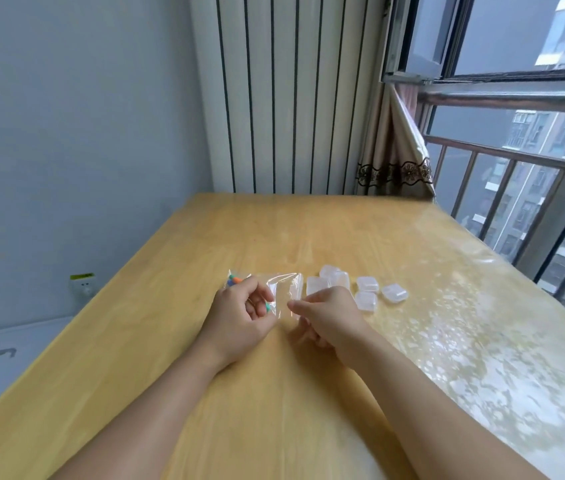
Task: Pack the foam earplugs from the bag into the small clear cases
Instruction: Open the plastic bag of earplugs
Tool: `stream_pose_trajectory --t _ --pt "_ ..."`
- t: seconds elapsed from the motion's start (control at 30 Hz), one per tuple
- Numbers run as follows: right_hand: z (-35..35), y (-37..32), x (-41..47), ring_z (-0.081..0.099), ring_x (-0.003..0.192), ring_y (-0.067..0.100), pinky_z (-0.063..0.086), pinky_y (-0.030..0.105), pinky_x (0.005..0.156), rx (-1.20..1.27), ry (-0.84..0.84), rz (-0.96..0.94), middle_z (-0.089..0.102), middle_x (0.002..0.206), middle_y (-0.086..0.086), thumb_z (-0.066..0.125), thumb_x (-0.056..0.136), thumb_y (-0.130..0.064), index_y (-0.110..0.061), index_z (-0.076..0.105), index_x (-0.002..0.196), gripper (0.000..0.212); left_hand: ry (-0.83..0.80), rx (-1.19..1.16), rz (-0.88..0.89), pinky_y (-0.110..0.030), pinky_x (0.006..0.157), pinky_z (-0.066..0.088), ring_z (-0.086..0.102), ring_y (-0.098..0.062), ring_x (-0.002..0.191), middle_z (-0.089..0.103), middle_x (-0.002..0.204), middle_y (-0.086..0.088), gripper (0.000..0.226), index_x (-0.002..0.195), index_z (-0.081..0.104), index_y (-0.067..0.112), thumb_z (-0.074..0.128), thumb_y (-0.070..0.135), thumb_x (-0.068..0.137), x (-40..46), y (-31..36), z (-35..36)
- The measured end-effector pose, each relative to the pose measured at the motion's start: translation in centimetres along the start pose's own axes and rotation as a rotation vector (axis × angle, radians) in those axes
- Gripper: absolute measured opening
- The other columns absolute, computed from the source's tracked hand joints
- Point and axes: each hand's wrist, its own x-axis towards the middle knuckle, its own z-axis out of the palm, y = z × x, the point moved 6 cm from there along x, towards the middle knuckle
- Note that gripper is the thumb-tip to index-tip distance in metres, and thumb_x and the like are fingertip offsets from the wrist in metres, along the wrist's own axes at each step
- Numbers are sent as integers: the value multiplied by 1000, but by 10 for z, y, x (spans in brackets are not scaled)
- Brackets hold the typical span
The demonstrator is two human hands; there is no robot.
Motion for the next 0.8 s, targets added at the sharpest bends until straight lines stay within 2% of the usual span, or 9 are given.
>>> stream_pose_trajectory --t 0.1,0.17,0.27,0.37,0.43,0.53,0.6,0.7,0.8 --pt "2 -2 3 40 32 9 28 18 35 -5 -13 22 55 47 -1 72 91 -20 -9 59 70 27 -16 -32 -18 -11 54 40 44 -5 50 59 68 -2 21 86 68 15 71 -1 74 2 2 2" --pt "4 -4 3 48 35 9 32 19 36 -52 14 -21 64 60 4 71 90 -23 -11 62 94 16 -28 -57 -37 -10 55 41 44 -4 48 60 68 -2 23 93 69 15 71 -1 76 5 2 4" --pt "7 -5 6 52 41 13 33 20 36 -47 -12 -9 67 72 11 68 93 -24 -6 55 121 36 -33 -76 -75 -10 56 42 45 -3 46 60 66 5 28 100 69 18 72 2 78 9 -1 8" --pt "10 -9 13 48 44 16 30 21 37 -36 -66 48 62 72 12 65 93 -19 -12 55 101 14 -43 -87 -97 -15 60 43 47 -3 46 61 63 12 28 103 67 22 70 8 79 12 -2 12" --pt "11 -11 21 40 40 14 25 19 36 10 -67 102 54 62 8 65 93 -16 -12 56 79 17 -40 -139 -121 -20 62 43 49 -6 47 61 63 12 28 103 65 24 69 14 77 14 -5 15" --pt "16 -11 31 35 41 13 23 18 36 125 -66 96 45 54 1 69 91 -16 -11 61 81 14 -16 -255 -171 -28 62 47 55 -17 54 63 67 -1 30 101 64 26 69 29 71 16 -13 15" --pt "17 -11 29 43 45 14 33 21 40 149 -22 6 51 55 1 71 88 -16 -11 66 79 12 -5 -299 -195 -34 63 50 59 -22 58 63 71 -8 30 99 65 25 69 32 70 18 -15 13" --pt "18 -12 20 59 59 15 52 31 58 123 29 -128 64 63 1 69 83 -16 -12 66 72 12 -13 -363 -217 -26 58 45 58 -16 57 61 72 -2 25 96 67 21 67 29 72 16 -11 9" --pt "21 -12 16 60 63 12 50 23 63 215 -68 -98 65 72 4 69 85 -8 -14 62 75 13 -31 -417 -223 -15 50 40 59 -9 54 60 76 -4 22 96 68 17 67 24 76 12 -6 6"
